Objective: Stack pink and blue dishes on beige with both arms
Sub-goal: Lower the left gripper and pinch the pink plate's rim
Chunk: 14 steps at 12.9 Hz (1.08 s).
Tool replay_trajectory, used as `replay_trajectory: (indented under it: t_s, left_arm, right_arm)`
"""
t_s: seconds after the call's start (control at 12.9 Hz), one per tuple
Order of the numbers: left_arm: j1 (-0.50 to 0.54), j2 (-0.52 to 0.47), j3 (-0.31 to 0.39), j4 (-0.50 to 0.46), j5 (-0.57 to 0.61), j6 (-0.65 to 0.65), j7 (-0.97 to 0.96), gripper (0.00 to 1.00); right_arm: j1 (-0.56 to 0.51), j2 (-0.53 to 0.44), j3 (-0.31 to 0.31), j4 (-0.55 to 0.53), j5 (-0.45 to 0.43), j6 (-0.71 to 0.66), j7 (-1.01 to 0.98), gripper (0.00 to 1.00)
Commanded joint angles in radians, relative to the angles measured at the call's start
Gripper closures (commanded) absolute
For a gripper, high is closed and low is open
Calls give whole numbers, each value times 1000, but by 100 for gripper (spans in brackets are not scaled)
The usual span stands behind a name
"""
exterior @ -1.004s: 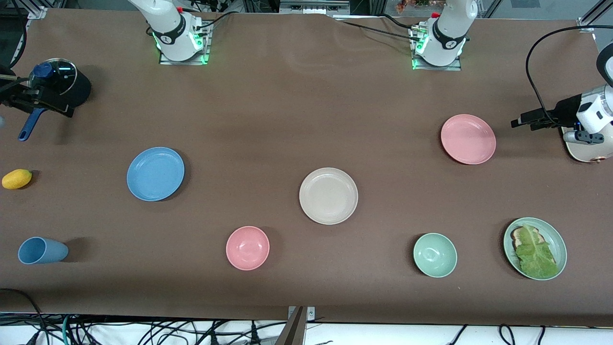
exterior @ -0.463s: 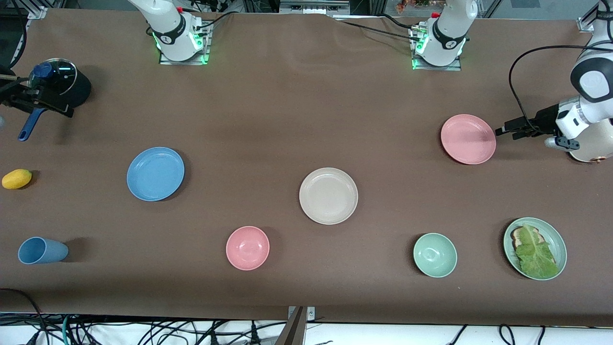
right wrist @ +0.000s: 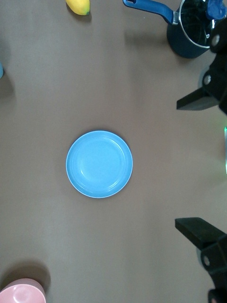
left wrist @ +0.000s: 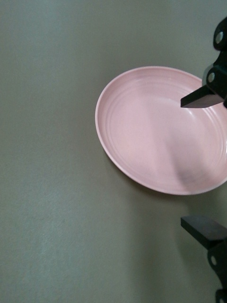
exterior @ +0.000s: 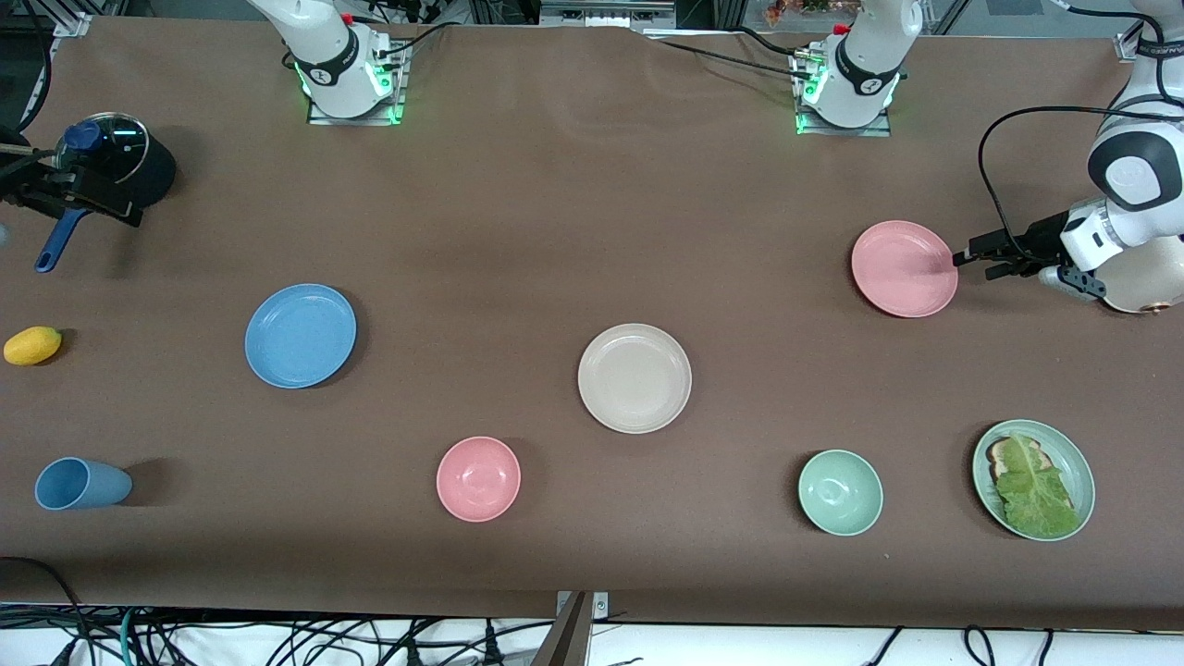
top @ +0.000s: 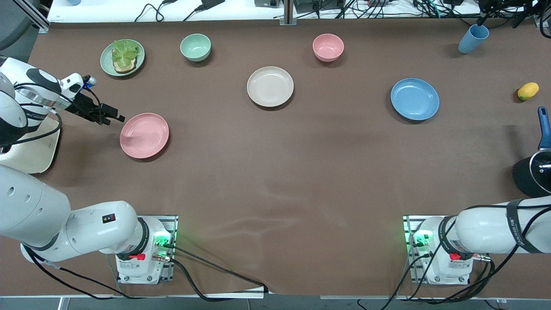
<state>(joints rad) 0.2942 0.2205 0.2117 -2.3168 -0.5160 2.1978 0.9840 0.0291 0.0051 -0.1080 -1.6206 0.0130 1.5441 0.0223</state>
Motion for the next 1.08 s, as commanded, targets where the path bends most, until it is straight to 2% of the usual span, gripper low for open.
replay_trajectory:
  t_s: [0.0,0.23,0.39,0.69,1.0]
  left_arm:
    - [7,39,-2,1,-32,52,79,0]
    - [2,59,-3,1,-33,80,96,0]
    - [-6,53,-3,-39,-38,143,102,0]
    - [-7,59,-3,-84,-162,160,117,0]
    - [-10,85,-3,-118,-277,207,220,0]
  right_arm:
    - [0,-4,-1,10,-5,-10,1,0]
    - [0,-4,-1,10,-5,-10,1,0]
    - [0,-4,-1,10,-5,-10,1,0]
    - [0,-4,-1,11,-5,-10,1,0]
    - [0,-4,-1,10,-5,-10,1,0]
